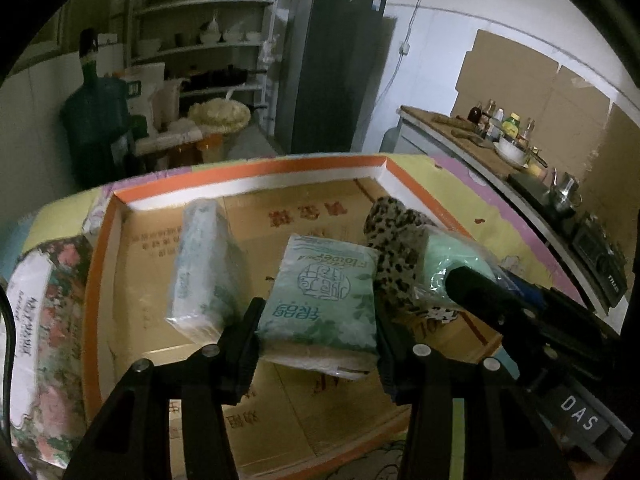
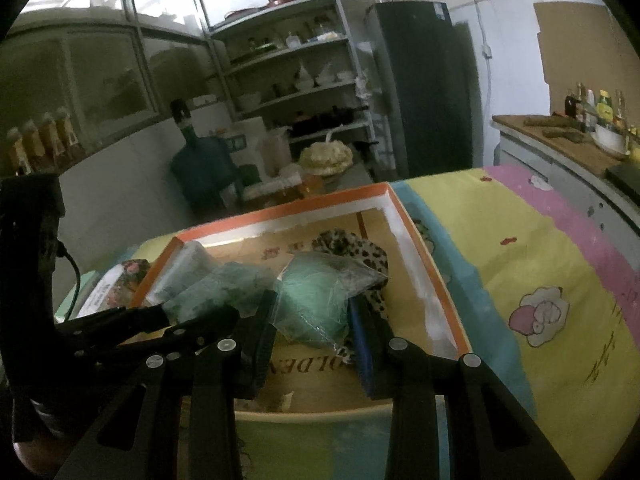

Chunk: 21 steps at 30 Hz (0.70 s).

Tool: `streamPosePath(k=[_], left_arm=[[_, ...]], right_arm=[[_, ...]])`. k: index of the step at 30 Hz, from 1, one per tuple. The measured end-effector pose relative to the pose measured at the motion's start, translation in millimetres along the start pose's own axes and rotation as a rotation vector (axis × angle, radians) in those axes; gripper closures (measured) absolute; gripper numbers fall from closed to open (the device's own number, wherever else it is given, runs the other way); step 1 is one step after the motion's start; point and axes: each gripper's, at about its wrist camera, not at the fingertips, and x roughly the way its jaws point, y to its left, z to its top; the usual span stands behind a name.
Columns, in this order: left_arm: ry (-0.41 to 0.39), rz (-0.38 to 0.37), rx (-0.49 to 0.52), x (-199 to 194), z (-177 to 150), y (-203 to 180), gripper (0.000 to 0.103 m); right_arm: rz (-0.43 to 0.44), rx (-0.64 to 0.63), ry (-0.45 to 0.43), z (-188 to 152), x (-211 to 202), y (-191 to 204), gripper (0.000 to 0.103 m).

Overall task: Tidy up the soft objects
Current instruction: 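Carry the tissue pack and green plush bag into the box lid and release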

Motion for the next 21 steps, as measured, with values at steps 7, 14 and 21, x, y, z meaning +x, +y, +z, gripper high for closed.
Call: streamPosePath(k=[7, 14, 21], left_arm=[[0.06, -0.023, -0.046, 11, -2, 8, 0.05], [0.043, -0.005, -0.049, 8, -3, 8, 0.034], [0.006, -0.004, -0.066, -4, -2, 10, 0.028]], right_arm=[[-0.007, 0.006, 0.026, -3, 5, -3, 0.064], [-0.006, 0.021, 0.036, -3, 6, -7, 0.061], [-0.003, 0.045, 0.02, -2, 3, -10, 0.051]])
